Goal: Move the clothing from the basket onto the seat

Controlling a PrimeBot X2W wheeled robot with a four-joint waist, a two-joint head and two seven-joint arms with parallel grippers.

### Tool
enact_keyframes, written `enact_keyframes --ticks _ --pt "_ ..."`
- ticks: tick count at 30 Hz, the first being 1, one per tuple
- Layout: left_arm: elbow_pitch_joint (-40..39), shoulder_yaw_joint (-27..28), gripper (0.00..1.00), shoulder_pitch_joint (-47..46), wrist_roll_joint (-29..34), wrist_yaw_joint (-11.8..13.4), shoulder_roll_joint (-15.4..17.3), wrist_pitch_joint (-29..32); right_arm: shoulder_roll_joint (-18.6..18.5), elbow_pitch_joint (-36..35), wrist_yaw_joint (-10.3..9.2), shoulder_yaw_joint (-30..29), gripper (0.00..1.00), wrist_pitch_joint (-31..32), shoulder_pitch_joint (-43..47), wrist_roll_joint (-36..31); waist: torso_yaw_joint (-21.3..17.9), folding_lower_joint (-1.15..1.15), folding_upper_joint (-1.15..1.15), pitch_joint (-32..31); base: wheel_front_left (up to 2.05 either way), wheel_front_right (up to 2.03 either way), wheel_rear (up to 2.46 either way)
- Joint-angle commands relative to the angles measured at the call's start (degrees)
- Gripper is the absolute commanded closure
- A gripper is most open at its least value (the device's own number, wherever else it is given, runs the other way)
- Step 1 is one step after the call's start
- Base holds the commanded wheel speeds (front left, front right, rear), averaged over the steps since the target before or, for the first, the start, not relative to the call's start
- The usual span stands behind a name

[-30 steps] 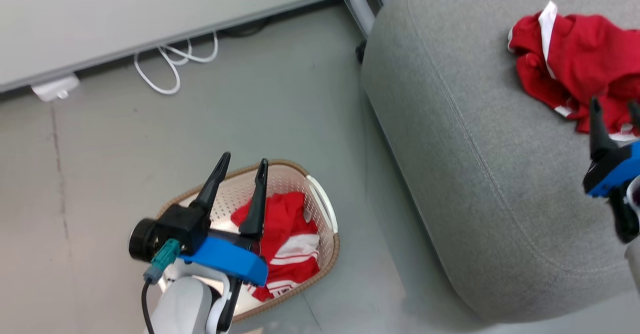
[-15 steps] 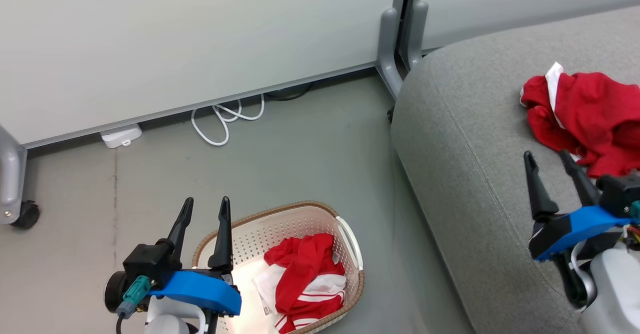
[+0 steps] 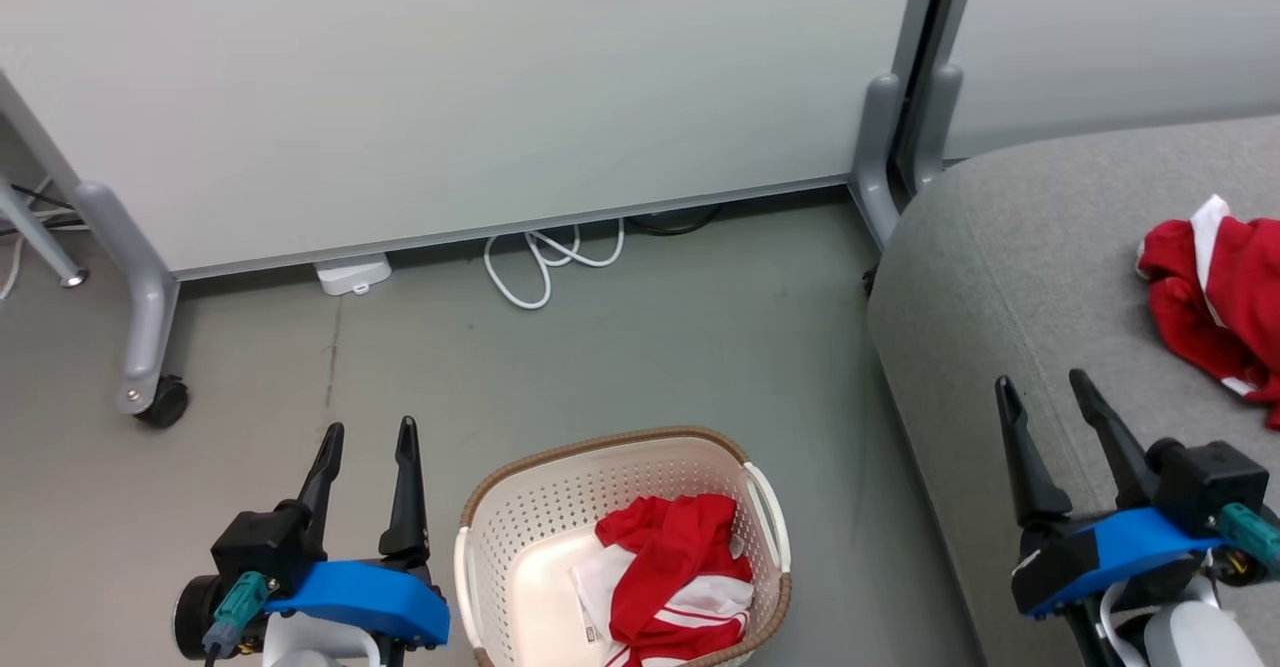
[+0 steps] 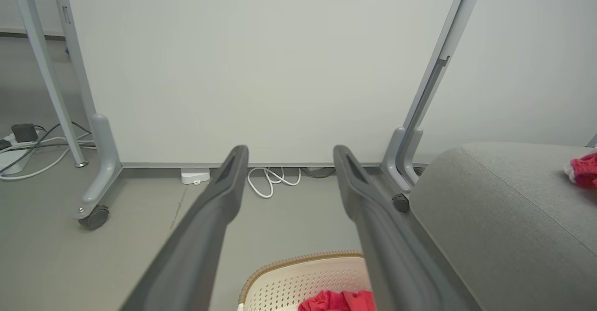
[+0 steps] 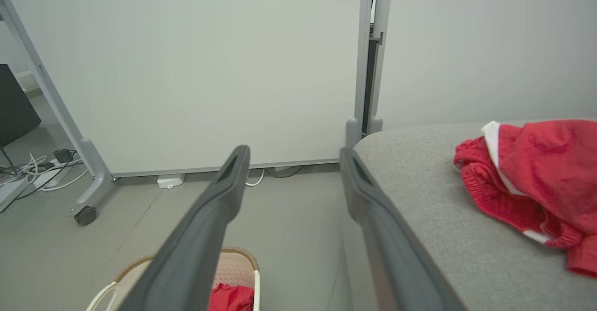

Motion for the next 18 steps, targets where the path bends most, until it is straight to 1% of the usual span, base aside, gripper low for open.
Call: enact_keyframes --ticks 1,9,18 --pt "0.1 0.4 0.0 0.4 0.3 -0.2 0.0 -0.2 0.3 -0.6 0.01 -0.3 0.0 0.2 1.2 -0.4 0.7 0.01 0.0 -0.4 0.0 0.0 0.0" --pt "0.4 2.0 0.0 2.4 0.5 -0.2 0.0 -0.2 3.0 -4.9 0.01 0.0 0.0 3.6 5.8 -1.4 3.3 0.01 0.0 -2.3 0.0 0.0 0.0" --pt "0.5 3.5 0.0 3.2 1.0 -0.3 -0.1 -0.2 4.1 -5.9 0.01 0.9 0.0 4.3 6.7 -0.7 3.8 0.01 0.0 -3.0 0.0 0.0 0.0"
